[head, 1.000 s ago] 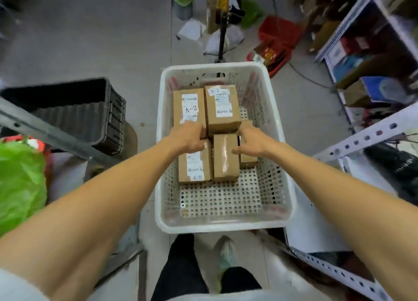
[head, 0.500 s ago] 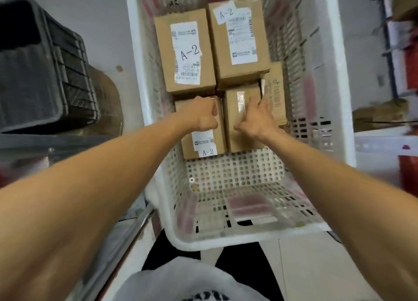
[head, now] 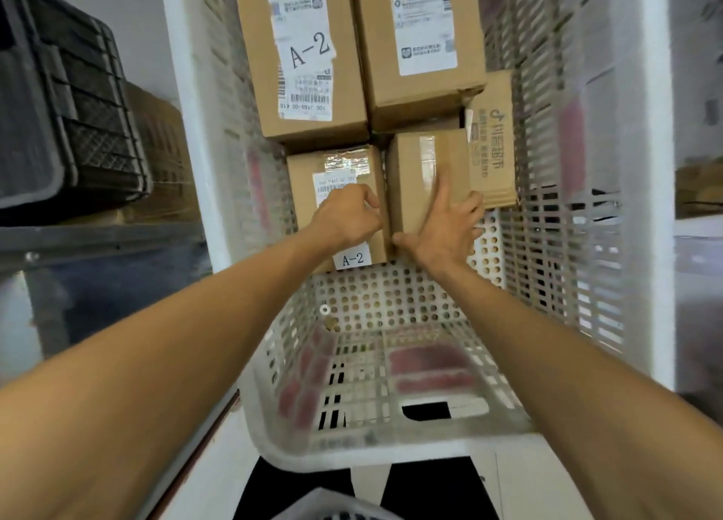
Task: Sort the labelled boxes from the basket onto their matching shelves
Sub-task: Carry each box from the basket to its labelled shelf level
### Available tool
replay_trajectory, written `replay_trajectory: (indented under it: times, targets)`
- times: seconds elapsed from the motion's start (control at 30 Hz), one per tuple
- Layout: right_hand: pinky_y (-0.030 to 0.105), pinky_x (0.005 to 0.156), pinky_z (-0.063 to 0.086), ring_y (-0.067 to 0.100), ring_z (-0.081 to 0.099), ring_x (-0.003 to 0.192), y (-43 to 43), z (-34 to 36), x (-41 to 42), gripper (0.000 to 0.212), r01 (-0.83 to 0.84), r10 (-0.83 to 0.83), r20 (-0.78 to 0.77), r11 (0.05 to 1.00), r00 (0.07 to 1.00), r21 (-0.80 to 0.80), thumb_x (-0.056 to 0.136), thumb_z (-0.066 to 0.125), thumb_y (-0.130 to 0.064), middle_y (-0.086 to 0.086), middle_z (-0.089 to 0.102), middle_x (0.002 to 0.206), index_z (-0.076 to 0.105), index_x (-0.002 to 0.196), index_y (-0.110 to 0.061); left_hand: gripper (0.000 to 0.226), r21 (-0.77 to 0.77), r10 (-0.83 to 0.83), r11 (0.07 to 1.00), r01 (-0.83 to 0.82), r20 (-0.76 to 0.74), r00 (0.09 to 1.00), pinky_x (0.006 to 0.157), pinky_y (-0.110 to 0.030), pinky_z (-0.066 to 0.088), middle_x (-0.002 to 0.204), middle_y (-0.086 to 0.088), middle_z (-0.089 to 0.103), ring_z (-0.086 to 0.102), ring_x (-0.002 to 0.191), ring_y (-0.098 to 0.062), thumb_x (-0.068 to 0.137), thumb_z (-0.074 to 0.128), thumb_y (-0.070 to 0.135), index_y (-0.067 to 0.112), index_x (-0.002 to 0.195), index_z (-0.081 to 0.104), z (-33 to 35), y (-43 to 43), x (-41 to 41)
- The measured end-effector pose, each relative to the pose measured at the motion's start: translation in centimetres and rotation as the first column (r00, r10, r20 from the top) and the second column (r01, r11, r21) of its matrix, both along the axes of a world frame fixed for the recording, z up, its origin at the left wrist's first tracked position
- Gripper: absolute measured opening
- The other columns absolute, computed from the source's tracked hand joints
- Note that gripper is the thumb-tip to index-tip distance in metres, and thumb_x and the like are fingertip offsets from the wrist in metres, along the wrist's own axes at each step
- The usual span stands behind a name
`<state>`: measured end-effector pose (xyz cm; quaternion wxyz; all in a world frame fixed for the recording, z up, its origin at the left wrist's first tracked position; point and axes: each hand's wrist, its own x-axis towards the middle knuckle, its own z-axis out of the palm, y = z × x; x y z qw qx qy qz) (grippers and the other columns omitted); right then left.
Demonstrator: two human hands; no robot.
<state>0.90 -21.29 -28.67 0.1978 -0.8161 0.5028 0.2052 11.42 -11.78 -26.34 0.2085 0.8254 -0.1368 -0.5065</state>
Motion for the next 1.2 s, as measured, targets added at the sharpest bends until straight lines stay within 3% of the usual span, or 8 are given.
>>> replay_trajectory:
  times: [0.27,0.43,0.6,0.67,0.8,0.9,1.03,1.2]
  targets:
    - [0.041,0.104,0.032,0.031,0.037,0.123,2.4,7.6,0.3,0.121,-0.090,0.146,0.316,0.979,0.937,-0.184,0.056,0.080,-0.049,0.018,0.035,0.142,0.016,0.151,-0.009,0.081,-0.223,0.509,0.778,-0.588,-0.324,0.797,0.086,-0.028,0.053,0.114,-0.001,0.065,0.064,0.098,-0.011,0.068,0.084,0.039,0.012,0.128,0.039,3.6,-2.5,-1.8]
    - [0.035,0.095,0.036,0.025,0.053,0.115,3.4,11.5,0.2,0.058,-0.009,-0.119,0.655,0.982,0.746,0.188,0.089,0.056,-0.026,0.007,0.062,0.120,0.034,0.141,-0.010,0.110,-0.140,0.643,0.685,-0.714,-0.343,0.685,0.091,-0.034,0.051,0.119,-0.004,0.057,0.060,0.104,-0.016,0.056,0.087,0.050,0.015,0.136,0.021,4.3,-0.4,-1.6]
    - [0.042,0.093,0.045,0.026,0.059,0.105,-0.3,11.3,1.7,0.021,0.200,-0.425,0.555,0.885,0.714,0.420,0.090,0.046,-0.028,0.007,0.065,0.110,0.056,0.105,-0.017,0.127,-0.029,0.677,0.664,-0.747,-0.399,0.618,0.089,-0.044,0.053,0.122,-0.004,0.061,0.063,0.103,-0.023,0.038,0.084,0.071,0.031,0.143,0.025,5.2,0.7,-2.2]
    - [0.039,0.096,0.044,0.026,0.054,0.113,-2.7,11.5,1.5,0.032,0.151,-0.308,0.454,0.924,0.836,0.350,0.086,0.054,-0.038,0.007,0.061,0.119,0.055,0.109,-0.016,0.132,-0.055,0.676,0.648,-0.760,-0.418,0.606,0.087,-0.043,0.054,0.120,-0.001,0.065,0.066,0.103,-0.024,0.029,0.083,0.074,0.031,0.143,0.033,5.5,1.1,-2.0]
    - [0.044,0.101,0.047,0.024,0.059,0.117,-6.9,12.7,-0.3,0.113,0.169,-0.477,0.304,0.721,0.825,0.672,0.055,0.077,-0.068,0.005,0.059,0.133,0.036,0.145,-0.014,0.121,-0.195,0.603,0.682,-0.705,-0.395,0.693,0.079,-0.037,0.054,0.121,0.001,0.066,0.065,0.106,-0.022,0.037,0.084,0.066,0.023,0.141,0.039,10.9,0.2,-1.7]
    - [0.044,0.098,0.050,0.022,0.067,0.107,-8.2,15.2,-1.8,0.078,-0.003,-0.499,0.300,0.512,0.813,0.859,0.070,0.077,-0.053,0.004,0.068,0.120,0.052,0.135,-0.017,0.108,-0.287,0.543,0.719,-0.634,-0.337,0.769,0.072,-0.031,0.048,0.122,0.002,0.062,0.062,0.105,-0.017,0.049,0.080,0.057,0.024,0.140,0.033,15.8,-0.6,-2.1]
    - [0.037,0.090,0.055,0.020,0.067,0.107,-8.5,18.8,-2.1,0.059,-0.174,-0.509,0.443,0.490,0.738,0.854,0.079,0.077,-0.019,0.004,0.068,0.120,0.049,0.131,-0.014,0.082,-0.363,0.471,0.764,-0.533,-0.250,0.846,0.066,-0.021,0.045,0.128,0.003,0.060,0.061,0.096,-0.005,0.084,0.063,0.040,0.023,0.150,0.019,19.8,-1.1,-2.4]
    - [0.037,0.093,0.053,0.019,0.063,0.108,-8.6,23.3,-2.7,0.071,-0.254,-0.443,0.580,0.602,0.684,0.757,0.070,0.082,-0.005,0.004,0.063,0.122,0.041,0.125,-0.020,0.137,-0.490,0.318,0.807,-0.330,-0.110,0.942,0.106,-0.042,0.042,0.156,0.001,0.026,0.042,0.133,-0.019,0.067,0.083,0.030,0.038,0.142,-0.031,24.2,-1.1,-3.9]
